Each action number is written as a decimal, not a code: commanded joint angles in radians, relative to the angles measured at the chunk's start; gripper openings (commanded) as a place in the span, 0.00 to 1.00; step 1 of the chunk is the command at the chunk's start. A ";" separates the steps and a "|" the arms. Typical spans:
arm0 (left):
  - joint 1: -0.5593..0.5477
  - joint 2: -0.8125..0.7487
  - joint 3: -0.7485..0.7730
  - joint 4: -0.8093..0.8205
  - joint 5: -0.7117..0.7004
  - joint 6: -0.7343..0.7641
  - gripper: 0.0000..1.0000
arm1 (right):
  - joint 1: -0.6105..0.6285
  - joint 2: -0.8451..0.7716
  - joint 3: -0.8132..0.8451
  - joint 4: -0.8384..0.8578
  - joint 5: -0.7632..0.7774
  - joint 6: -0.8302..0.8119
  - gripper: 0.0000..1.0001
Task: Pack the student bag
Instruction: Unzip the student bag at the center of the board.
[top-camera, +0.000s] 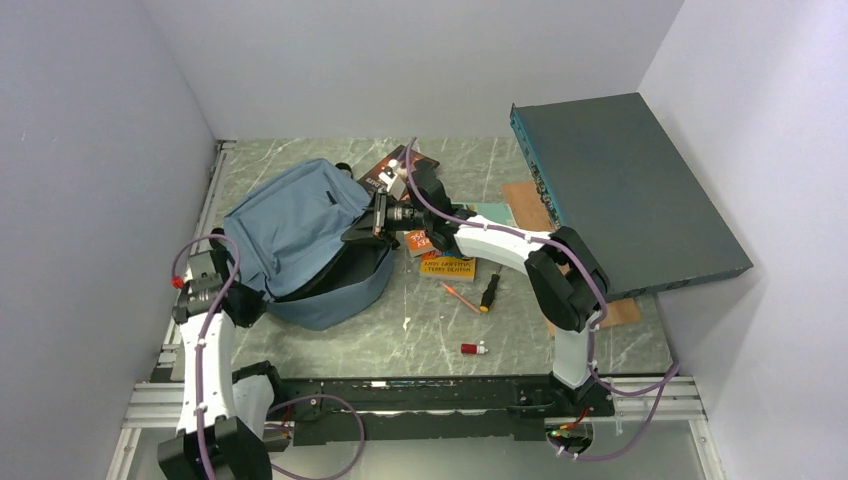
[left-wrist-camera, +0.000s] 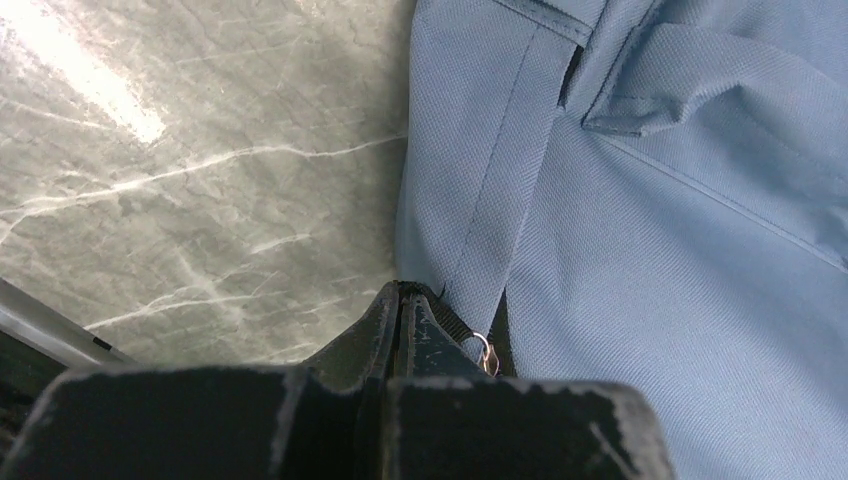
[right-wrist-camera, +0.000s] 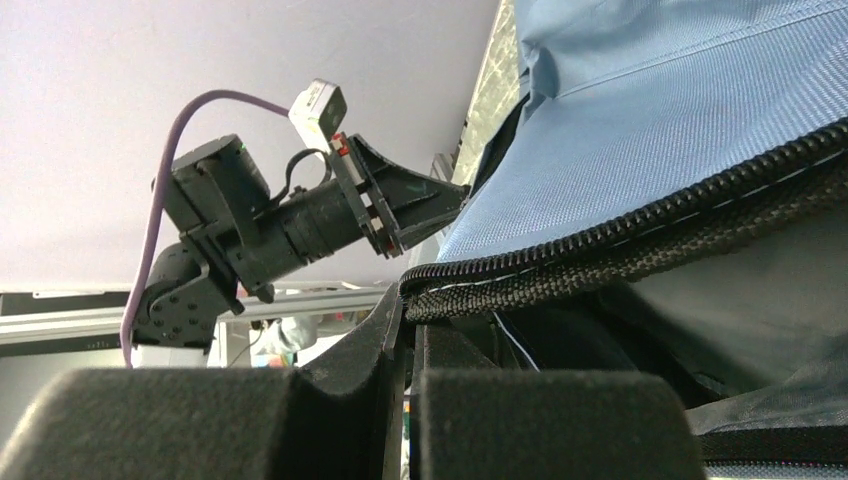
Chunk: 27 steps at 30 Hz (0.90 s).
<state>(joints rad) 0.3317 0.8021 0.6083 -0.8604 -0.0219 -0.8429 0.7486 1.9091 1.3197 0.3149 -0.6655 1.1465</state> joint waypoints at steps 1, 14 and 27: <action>0.064 0.045 0.017 0.044 0.028 0.100 0.00 | -0.011 -0.051 0.068 0.043 -0.036 -0.022 0.00; 0.066 -0.091 0.174 -0.038 0.101 0.182 0.73 | 0.044 0.007 0.242 -0.385 0.048 -0.421 0.40; -0.083 -0.066 0.275 0.215 0.374 0.327 1.00 | 0.088 -0.308 0.013 -0.808 0.710 -0.909 0.85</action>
<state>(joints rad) 0.3538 0.7013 0.8589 -0.8227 0.2302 -0.5842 0.8383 1.7622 1.3907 -0.3893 -0.2291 0.4187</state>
